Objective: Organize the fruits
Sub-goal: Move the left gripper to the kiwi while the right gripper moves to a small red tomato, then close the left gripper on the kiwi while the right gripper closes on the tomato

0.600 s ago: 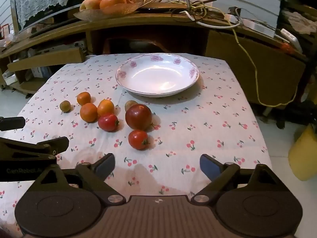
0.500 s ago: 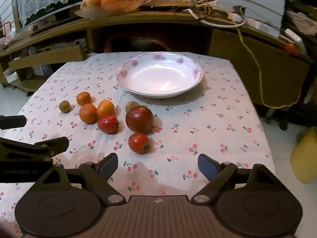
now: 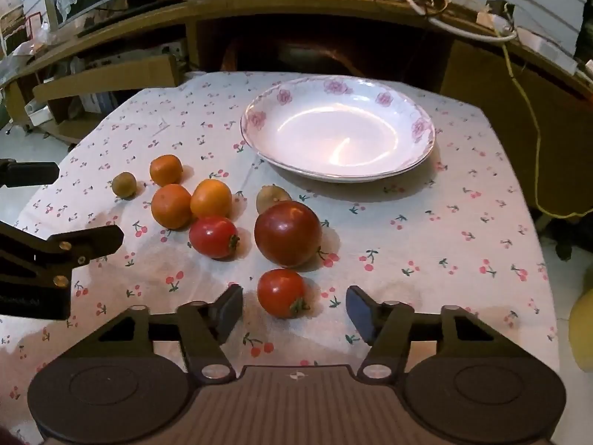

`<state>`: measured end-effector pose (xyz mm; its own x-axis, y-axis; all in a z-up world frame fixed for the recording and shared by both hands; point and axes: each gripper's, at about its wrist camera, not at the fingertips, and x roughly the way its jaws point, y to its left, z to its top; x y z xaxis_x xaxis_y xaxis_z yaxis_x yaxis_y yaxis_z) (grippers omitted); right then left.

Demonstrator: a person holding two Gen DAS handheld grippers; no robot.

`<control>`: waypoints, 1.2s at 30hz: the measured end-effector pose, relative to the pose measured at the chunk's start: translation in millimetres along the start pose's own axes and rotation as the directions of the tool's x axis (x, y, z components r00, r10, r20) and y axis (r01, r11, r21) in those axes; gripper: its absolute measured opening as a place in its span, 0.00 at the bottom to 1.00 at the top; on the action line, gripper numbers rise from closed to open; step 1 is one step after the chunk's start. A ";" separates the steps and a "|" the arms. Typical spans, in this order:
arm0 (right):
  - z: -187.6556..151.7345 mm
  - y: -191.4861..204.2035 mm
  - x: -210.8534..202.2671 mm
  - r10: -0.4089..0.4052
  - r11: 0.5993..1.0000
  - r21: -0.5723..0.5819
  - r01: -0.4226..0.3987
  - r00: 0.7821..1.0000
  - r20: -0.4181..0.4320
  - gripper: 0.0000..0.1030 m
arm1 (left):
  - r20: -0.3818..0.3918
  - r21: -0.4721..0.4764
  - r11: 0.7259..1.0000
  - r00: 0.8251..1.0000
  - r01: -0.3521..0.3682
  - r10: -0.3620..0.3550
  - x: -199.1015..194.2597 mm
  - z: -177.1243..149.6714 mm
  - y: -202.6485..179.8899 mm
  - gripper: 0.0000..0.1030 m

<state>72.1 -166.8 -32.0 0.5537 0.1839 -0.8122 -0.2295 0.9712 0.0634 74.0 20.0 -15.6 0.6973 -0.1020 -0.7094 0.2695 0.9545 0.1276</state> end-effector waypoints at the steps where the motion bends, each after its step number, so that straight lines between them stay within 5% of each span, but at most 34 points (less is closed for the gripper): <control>1: 1.2 0.3 0.2 -0.009 1.000 -0.014 0.009 1.000 0.009 0.57 | 0.001 0.009 1.000 1.000 -0.004 0.004 2.4 -1.1 0.8 0.99; 4: 2.8 -1.8 0.4 -0.007 1.000 -0.023 0.007 1.000 0.015 0.39 | 0.000 0.028 0.999 1.000 -0.027 0.027 9.3 -5.5 4.6 0.94; 8: 3.5 -2.5 -1.0 0.000 1.000 -0.019 0.001 1.000 0.025 0.30 | 0.010 0.001 0.999 0.999 -0.048 0.048 15.4 -3.3 14.2 0.91; 10: 3.8 -2.2 -1.7 0.017 1.000 -0.012 -0.017 1.000 0.023 0.30 | 0.014 -0.003 0.998 0.998 -0.063 0.063 21.7 0.4 18.1 0.90; 16: 2.5 0.9 -4.1 0.033 0.999 -0.018 -0.033 0.999 0.021 0.30 | -0.054 -0.062 0.998 0.998 -0.024 0.021 49.6 4.1 29.3 0.56; 30: 5.5 -3.7 -4.1 0.061 0.998 0.008 -0.061 0.998 -0.003 0.30 | -0.061 -0.078 0.997 0.998 0.004 -0.008 51.8 6.8 26.7 0.30; 36: 10.8 -8.3 -8.1 0.079 0.996 0.028 -0.079 0.997 0.009 0.30 | -0.062 -0.092 0.995 0.997 0.039 -0.045 47.3 9.1 26.0 0.29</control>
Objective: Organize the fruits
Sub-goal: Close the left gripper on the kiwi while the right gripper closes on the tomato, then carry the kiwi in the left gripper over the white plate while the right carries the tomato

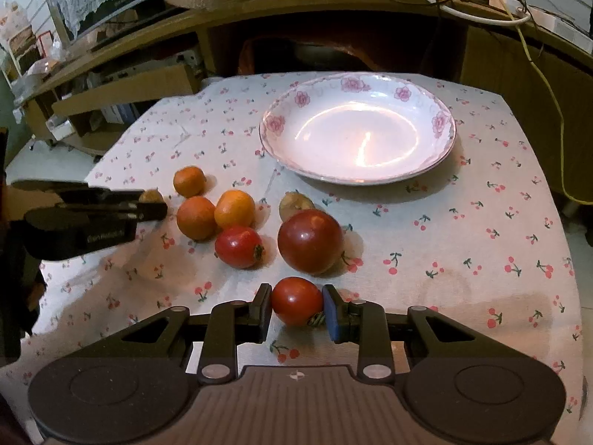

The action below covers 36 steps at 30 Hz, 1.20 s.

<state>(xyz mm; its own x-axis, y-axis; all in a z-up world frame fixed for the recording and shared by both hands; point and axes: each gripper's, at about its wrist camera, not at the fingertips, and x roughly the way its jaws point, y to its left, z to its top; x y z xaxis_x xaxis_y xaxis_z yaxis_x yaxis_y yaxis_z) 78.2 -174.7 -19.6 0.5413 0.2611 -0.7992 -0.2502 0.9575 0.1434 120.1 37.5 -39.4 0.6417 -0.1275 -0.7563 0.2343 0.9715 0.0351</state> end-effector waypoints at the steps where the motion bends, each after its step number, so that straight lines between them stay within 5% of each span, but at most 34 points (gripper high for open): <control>1: 1.5 -1.0 -2.3 0.003 1.000 0.007 -0.003 1.000 0.009 0.30 | 0.002 0.008 1.000 1.000 0.003 -0.003 -1.8 0.1 -2.1 0.29; 18: 23.7 -3.6 -15.1 0.023 0.999 0.024 -0.025 0.995 0.092 0.29 | 0.069 0.031 0.992 0.989 0.126 -0.128 -23.0 30.9 -38.4 0.29; 36: 58.1 -32.4 -4.1 -0.037 0.997 0.068 0.027 0.988 0.151 0.29 | 0.069 0.053 0.985 0.983 0.166 -0.169 10.9 77.6 -75.1 0.29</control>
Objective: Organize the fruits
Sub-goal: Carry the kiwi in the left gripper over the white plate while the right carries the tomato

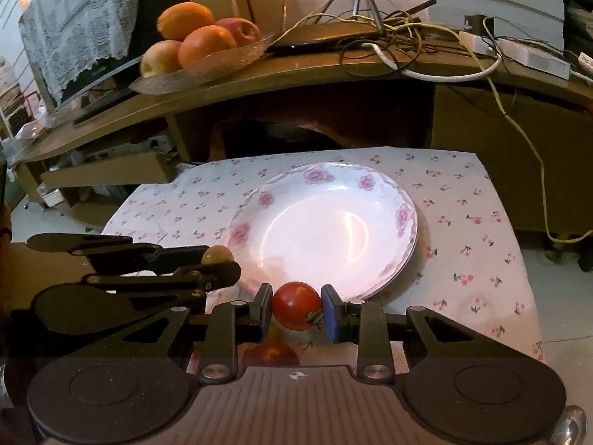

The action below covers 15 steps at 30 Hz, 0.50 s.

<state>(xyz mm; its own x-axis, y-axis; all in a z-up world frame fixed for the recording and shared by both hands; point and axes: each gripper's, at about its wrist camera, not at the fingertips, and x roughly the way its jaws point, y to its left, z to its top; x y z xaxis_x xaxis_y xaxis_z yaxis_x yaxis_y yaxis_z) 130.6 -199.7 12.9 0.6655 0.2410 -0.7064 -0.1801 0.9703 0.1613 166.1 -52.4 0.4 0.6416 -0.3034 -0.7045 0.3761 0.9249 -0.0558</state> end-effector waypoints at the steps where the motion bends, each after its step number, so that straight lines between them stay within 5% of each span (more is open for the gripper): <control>1: 1.1 -2.3 2.6 -0.005 1.000 -0.001 0.005 1.000 0.000 0.29 | -0.001 0.004 1.000 1.000 0.002 -0.002 2.8 0.7 -0.6 0.29; 15: 9.0 -15.0 30.6 -0.035 0.999 -0.028 0.034 0.999 -0.029 0.29 | -0.023 0.014 1.000 1.000 -0.016 0.017 24.6 3.3 -0.1 0.29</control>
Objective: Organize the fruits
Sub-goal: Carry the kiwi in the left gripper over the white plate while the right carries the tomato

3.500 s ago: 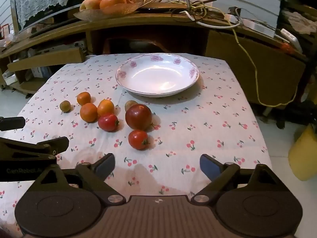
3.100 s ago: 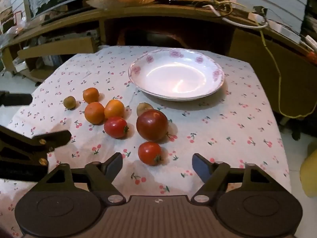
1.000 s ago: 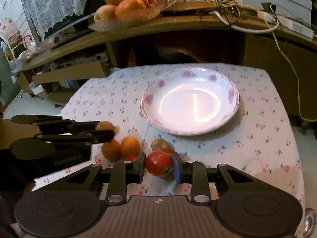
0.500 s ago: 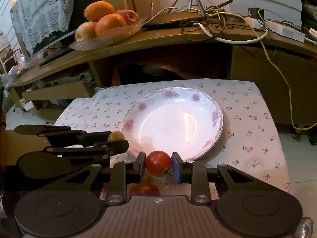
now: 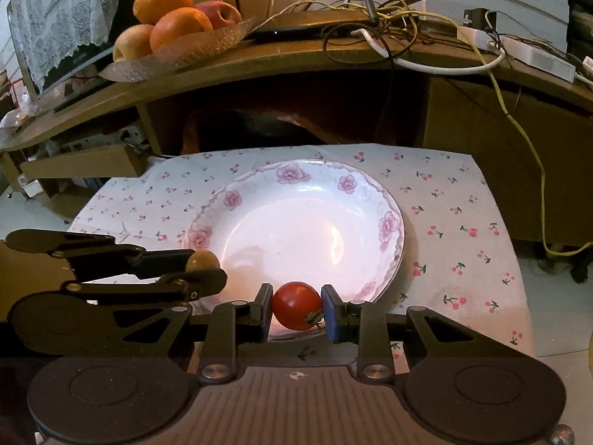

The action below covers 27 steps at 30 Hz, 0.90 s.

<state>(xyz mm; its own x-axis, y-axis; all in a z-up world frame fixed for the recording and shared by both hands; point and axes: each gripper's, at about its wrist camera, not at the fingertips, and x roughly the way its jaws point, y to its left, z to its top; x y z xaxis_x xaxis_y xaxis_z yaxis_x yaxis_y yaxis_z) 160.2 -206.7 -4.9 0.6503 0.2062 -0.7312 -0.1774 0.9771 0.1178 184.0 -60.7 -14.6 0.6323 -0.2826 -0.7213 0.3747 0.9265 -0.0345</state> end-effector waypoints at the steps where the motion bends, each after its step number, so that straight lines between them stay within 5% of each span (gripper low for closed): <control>1: 0.8 0.2 1.6 0.000 1.000 0.000 0.000 1.000 -0.002 0.29 | 0.001 -0.003 1.000 1.000 0.000 0.000 0.2 0.0 0.7 0.29; 27: 2.0 0.2 13.5 -0.028 1.000 -0.010 0.028 1.000 -0.010 0.36 | 0.005 -0.005 0.999 0.999 -0.041 0.041 -1.1 1.9 0.9 0.32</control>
<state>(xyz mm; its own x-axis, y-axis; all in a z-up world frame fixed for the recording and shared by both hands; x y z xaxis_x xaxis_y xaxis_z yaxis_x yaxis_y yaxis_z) 170.4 -203.7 -13.4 0.6476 0.1780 -0.7409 -0.1661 0.9819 0.0907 185.0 -60.0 -12.5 0.6504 -0.2453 -0.7188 0.3452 0.9385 -0.0079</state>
